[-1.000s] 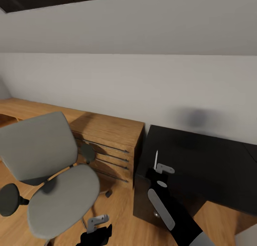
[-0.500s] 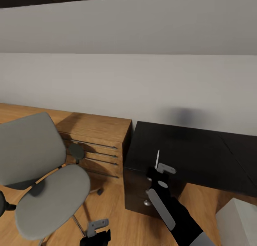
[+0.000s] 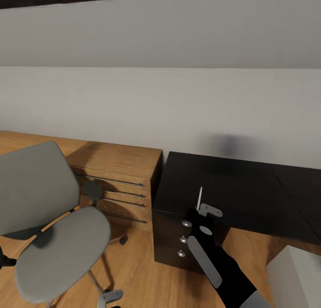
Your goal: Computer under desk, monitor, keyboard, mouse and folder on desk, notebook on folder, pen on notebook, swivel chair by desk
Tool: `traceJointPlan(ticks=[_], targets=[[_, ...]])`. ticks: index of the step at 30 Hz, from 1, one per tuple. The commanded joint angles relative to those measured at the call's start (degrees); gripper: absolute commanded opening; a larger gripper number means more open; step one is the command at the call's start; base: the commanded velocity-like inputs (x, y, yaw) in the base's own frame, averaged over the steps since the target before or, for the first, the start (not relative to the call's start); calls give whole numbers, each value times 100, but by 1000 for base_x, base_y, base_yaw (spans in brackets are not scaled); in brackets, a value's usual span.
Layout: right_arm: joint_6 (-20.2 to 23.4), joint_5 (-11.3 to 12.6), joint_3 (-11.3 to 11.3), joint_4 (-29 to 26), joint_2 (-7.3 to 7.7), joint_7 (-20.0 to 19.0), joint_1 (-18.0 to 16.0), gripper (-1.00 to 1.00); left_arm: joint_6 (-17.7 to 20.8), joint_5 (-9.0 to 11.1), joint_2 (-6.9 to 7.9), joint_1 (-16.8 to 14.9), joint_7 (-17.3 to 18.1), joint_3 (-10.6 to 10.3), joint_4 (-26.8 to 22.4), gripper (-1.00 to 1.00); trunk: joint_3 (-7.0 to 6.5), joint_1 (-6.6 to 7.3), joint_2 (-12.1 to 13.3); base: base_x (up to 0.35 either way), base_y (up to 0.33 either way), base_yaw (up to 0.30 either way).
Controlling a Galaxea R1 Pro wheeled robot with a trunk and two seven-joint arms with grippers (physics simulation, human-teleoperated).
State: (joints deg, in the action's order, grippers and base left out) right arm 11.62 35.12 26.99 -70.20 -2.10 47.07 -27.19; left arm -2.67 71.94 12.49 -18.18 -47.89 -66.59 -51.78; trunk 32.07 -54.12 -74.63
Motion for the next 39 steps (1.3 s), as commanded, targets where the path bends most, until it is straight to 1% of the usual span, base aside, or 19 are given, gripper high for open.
traceJointPlan(ticks=[1, 6, 9, 11, 12, 13, 14, 15, 16, 18, 21, 23, 24, 26, 28, 33, 34, 35, 39], targets=[[42, 13, 8, -8, 6, 38, -6, -100, -32, 34, -15, -10, 44, -28, 97, 100, 6, 0, -4, 0, 0, -123], [42, 135, 6, -16, 76, 29, -6, -100, -46, 28, -73, -10, 632, -25, 636, 100, 6, 0, -4, 0, 0, -206], [42, 301, -56, -19, 187, 22, -6, -100, -54, 30, -83, -10, 873, -22, 858, 100, 6, 0, -4, 0, 0, -259], [45, 421, -398, -18, 262, 7, -6, -100, -57, 22, -91, -10, 943, -26, 933, 100, 6, 0, -4, 0, 0, -269], [46, 443, -514, -17, 273, 3, -6, -100, -57, 17, -92, -10, 953, -29, 944, 100, 6, 0, -4, 0, 0, -271], [51, 475, -752, -15, 288, -5, -6, -100, -58, 9, -96, -10, 967, -35, 955, 100, 6, 0, -4, 0, 0, -272], [53, 486, -865, -14, 294, -8, -6, -100, -58, 7, -106, -10, 972, -39, 958, 100, 6, 0, -4, 0, 0, -273], [57, 502, -1069, -13, 304, -13, -6, -100, -58, 3, -148, -10, 979, -45, 963, 100, 6, 0, -4, 0, 0, -273], [59, 506, -1159, -13, 308, -15, -6, -100, -58, -1, -178, -10, 982, -47, 966, 100, 6, 0, -4, 0, 0, -273], [69, 515, -1484, -10, 325, -19, -6, -100, -58, 3, -301, -10, 988, -47, 979, 100, 6, 0, -4, 0, 0, -274], [78, 519, -1791, -6, 330, -23, -6, -100, -58, 11, -362, -10, 990, -47, 988, 100, 6, 0, -4, 0, 0, -274], [86, 521, -2073, -4, 337, -28, -6, -100, -58, 17, -388, -10, 991, -48, 994, 100, 6, 0, -4, 0, 0, -274], [88, 521, -2135, -4, 338, -28, -6, -100, -58, 18, -391, -10, 991, -50, 999, 100, 6, 0, -4, 0, 0, -274], [93, 527, -2439, 2, 463, -37, -6, -100, -58, 16, -418, -10, 992, -54, 1064, 100, 6, 0, -4, 0, 0, -274], [94, 536, -2550, 5, 585, -63, -6, -100, -58, 14, -428, -10, 992, -55, 1091, 100, 6, 0, -4, 0, 0, -275], [95, 539, -2841, 2, 641, -74, -6, -100, -58, 13, -431, -10, 992, -62, 1103, 100, 6, 0, -4, 0, 0, -275], [95, 539, -2856, 0, 651, -75, -6, -100, -58, 13, -433, -10, 992, -68, 1102, 100, 6, 0, -4, 0, 0, -274], [95, 539, -2881, -2, 718, -75, -6, -100, -58, 18, -500, -10, 992, -88, 1113, 100, 6, 0, -4, 0, 0, -274], [95, 544, -2928, -6, 745, -75, -6, -100, -58, 15, -562, -10, 992, -96, 1210, 100, 6, 0, -4, 0, 0, -274]])
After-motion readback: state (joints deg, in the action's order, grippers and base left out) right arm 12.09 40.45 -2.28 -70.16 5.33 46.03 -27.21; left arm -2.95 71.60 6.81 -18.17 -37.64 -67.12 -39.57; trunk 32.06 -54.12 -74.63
